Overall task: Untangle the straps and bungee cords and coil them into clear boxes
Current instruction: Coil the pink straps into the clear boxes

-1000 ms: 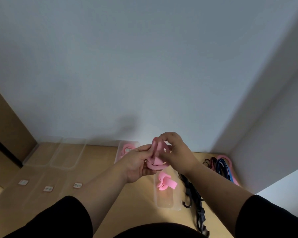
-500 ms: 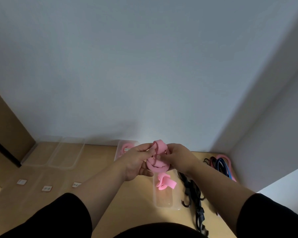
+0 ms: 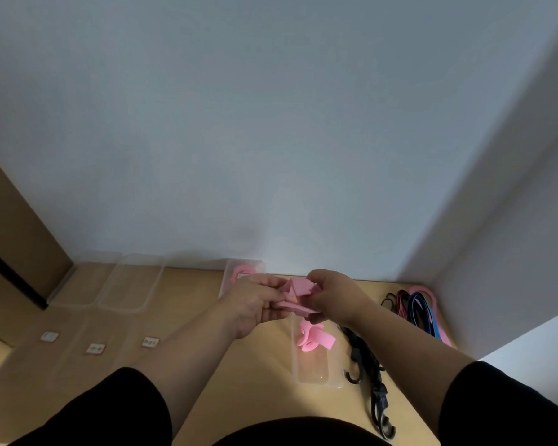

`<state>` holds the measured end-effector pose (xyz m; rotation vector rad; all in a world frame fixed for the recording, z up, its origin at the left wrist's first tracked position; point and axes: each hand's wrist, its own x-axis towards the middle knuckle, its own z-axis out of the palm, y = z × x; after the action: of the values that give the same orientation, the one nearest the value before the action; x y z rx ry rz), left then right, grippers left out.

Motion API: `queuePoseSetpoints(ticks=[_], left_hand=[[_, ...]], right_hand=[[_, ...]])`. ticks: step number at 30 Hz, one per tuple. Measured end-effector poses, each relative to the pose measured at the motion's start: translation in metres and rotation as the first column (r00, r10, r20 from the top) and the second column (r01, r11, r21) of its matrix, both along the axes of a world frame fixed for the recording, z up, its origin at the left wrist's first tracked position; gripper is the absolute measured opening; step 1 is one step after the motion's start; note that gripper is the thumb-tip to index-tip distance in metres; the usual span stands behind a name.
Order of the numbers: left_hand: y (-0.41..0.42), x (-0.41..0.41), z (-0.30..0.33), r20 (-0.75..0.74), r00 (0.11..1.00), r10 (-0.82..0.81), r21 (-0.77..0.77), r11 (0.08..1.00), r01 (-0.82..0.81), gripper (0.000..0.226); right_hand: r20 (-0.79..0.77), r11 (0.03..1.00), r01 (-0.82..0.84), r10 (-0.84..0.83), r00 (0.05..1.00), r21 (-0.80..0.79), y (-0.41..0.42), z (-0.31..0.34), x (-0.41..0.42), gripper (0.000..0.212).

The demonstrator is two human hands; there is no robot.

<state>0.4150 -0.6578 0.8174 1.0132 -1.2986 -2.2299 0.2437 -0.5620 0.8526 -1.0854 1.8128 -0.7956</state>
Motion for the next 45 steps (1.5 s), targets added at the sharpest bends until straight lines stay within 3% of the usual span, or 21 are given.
queuePoseSetpoints(ticks=[4, 8, 12, 14, 19, 28, 32, 37, 41, 45], left_hand=[[-0.001, 0.007, 0.001, -0.010, 1.000, 0.025, -0.035, 0.999, -0.026, 0.023], [-0.003, 0.015, -0.001, 0.072, 0.996, -0.048, -0.118, 0.991, 0.056, 0.039], [-0.006, 0.015, -0.002, 0.175, 0.976, -0.133, -0.246, 0.954, 0.174, 0.030], [-0.005, 0.011, -0.001, 0.245, 0.951, -0.188, -0.294, 0.921, 0.258, 0.026], [-0.007, 0.001, -0.007, 0.238, 0.931, -0.275, -0.290, 0.895, 0.339, 0.012], [0.004, -0.034, -0.042, 0.380, 0.903, -0.200, -0.367, 0.864, 0.345, 0.010], [0.010, -0.052, -0.061, 0.440, 0.877, -0.191, -0.416, 0.823, 0.387, 0.018], [0.020, -0.072, -0.082, 0.633, 0.738, -0.234, -0.455, 0.659, 0.598, 0.021], [0.027, -0.080, -0.095, 0.762, 0.605, -0.230, -0.473, 0.441, 0.763, 0.033], [0.033, -0.091, -0.104, 0.859, 0.493, -0.140, -0.443, 0.280, 0.852, 0.027]], right_hand=[[-0.089, 0.998, 0.005, 0.000, 0.996, 0.060, -0.003, -0.003, 0.005, 0.012], [-0.248, 0.998, -0.029, 0.040, 0.968, 0.048, -0.002, -0.009, 0.005, 0.007], [-0.110, 0.999, -0.011, 0.014, 0.994, 0.033, 0.003, -0.015, 0.012, 0.016], [-0.100, 0.999, -0.021, 0.025, 0.995, 0.049, 0.005, -0.016, 0.016, 0.017], [-0.120, 0.994, -0.025, 0.037, 0.992, 0.102, 0.016, -0.024, 0.018, 0.011], [0.028, 0.983, 0.125, -0.130, 0.991, 0.132, 0.056, -0.059, -0.004, 0.030], [-0.019, 0.968, 0.184, -0.183, 0.983, 0.173, 0.069, -0.078, -0.015, 0.030], [-0.139, 0.955, 0.183, -0.153, 0.978, 0.233, 0.077, -0.108, -0.023, 0.028], [-0.217, 0.952, 0.153, -0.096, 0.971, 0.265, 0.080, -0.128, -0.030, 0.031], [-0.310, 0.947, 0.100, 0.000, 0.951, 0.306, 0.074, -0.142, -0.034, 0.029]])
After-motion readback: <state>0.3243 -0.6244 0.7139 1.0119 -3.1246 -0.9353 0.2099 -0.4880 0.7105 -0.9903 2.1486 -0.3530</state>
